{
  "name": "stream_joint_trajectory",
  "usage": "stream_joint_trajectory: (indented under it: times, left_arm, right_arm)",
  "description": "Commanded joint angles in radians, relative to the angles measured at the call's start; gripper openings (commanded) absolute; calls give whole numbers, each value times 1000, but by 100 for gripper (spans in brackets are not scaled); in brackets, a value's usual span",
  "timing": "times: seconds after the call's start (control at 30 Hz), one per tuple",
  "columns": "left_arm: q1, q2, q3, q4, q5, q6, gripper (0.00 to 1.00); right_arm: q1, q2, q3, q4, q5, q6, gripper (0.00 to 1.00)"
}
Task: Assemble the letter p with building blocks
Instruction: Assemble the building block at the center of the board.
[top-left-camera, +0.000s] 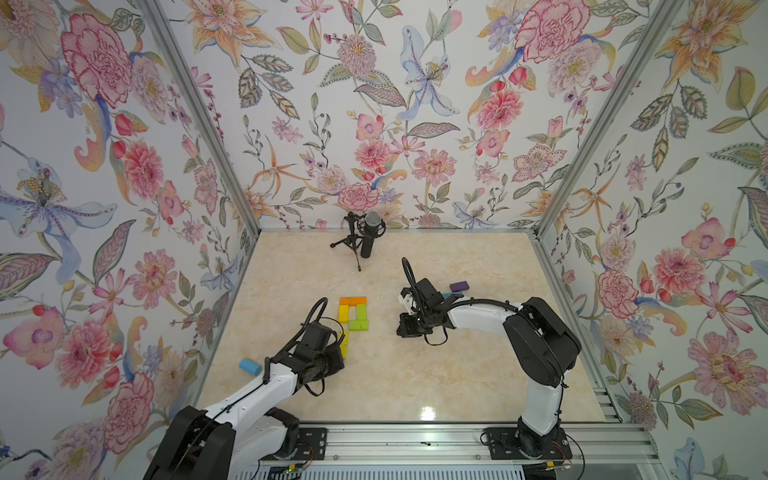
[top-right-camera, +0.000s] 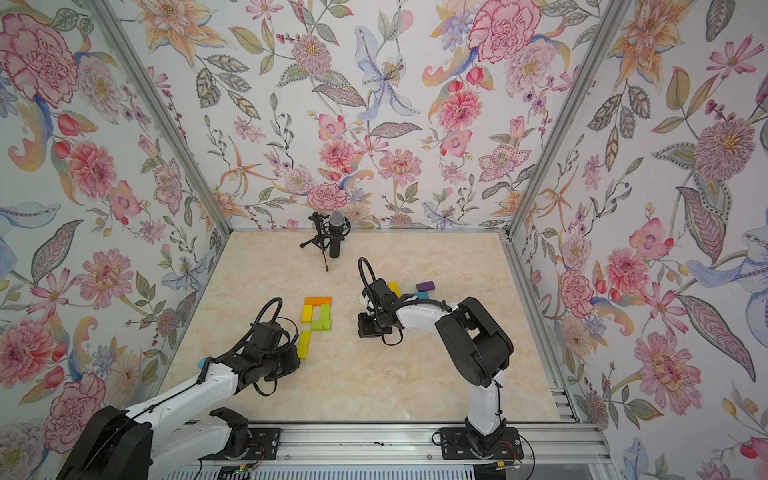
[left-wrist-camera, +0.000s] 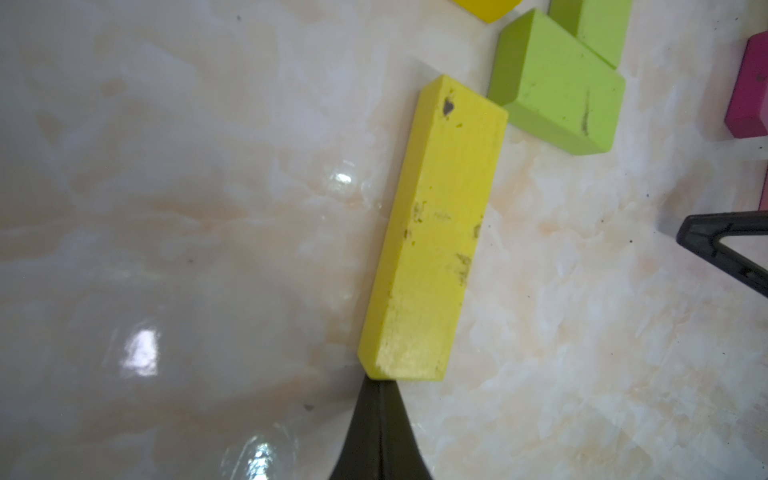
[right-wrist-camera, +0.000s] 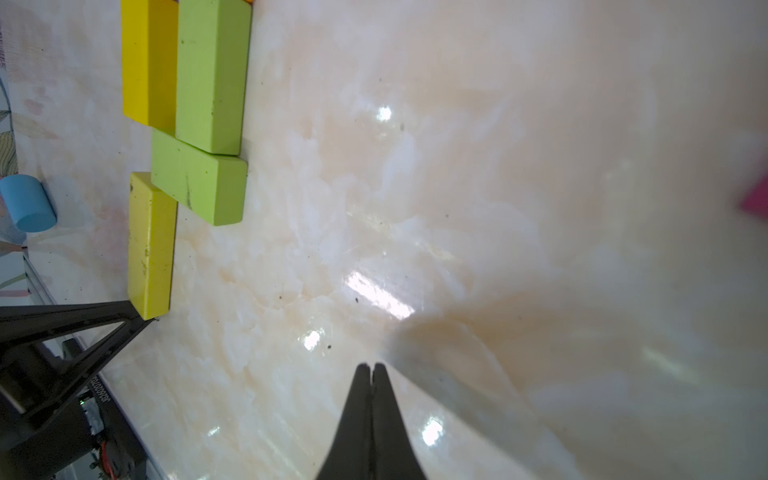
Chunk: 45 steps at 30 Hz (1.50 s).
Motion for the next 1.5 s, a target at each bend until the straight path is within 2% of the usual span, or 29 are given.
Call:
stream_joint_trajectory:
  times: [0.0,1.47]
  left_arm:
    - [-12,21,25,3,-25,-18,0]
    - [-13,144,95,33,-25,24,0]
  right_arm:
    - [-9,-27,-11,1,5,-18,0]
    - [-30,13,-11,18,-22,-14,0]
